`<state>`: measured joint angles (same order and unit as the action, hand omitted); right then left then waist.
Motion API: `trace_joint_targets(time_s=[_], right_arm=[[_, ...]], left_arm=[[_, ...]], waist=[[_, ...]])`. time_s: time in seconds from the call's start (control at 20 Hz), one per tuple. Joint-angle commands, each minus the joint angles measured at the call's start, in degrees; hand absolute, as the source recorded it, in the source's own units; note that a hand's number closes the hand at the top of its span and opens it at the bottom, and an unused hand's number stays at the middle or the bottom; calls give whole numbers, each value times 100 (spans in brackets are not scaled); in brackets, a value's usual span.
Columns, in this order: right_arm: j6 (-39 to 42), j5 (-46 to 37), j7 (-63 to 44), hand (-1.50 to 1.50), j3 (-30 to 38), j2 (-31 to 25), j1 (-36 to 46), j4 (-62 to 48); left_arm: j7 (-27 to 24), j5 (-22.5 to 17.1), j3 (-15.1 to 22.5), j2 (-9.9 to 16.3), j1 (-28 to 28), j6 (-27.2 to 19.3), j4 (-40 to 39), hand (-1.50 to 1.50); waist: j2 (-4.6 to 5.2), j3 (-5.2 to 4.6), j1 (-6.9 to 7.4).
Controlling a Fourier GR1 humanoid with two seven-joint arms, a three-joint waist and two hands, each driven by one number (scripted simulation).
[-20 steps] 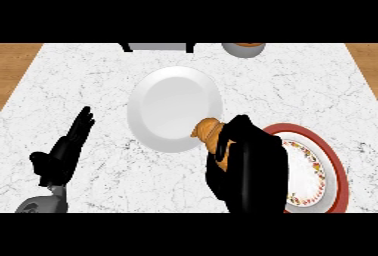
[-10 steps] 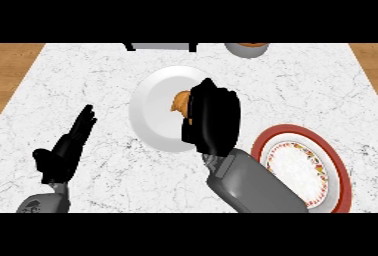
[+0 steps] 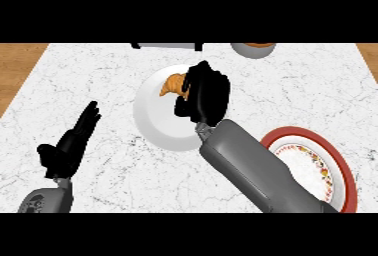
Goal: Pick the croissant from the plate and place it in the plate
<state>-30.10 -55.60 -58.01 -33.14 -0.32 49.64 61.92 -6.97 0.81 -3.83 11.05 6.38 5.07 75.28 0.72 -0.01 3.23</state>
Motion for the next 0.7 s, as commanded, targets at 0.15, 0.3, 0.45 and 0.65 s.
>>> trace_joint_targets(time_s=[0.15,0.3,0.45,0.65], right_arm=[[-1162,726,-833,-150,-25,30,482,-1103],[-1812,1052,-479,-150,13,30,386,-1445],[-2499,1145,-169,-150,120,31,409,-1468],[-3320,1055,-282,-150,371,31,451,-1031]], left_arm=[[-52,-1,-20,43,50,57,5,0],[-22,139,131,-114,119,-52,-103,0],[-78,1,-68,112,106,117,-125,0],[93,50,-28,-53,101,-92,-41,0]], waist=[[13,-2,107],[47,0,129],[30,3,72],[-32,6,-64]])
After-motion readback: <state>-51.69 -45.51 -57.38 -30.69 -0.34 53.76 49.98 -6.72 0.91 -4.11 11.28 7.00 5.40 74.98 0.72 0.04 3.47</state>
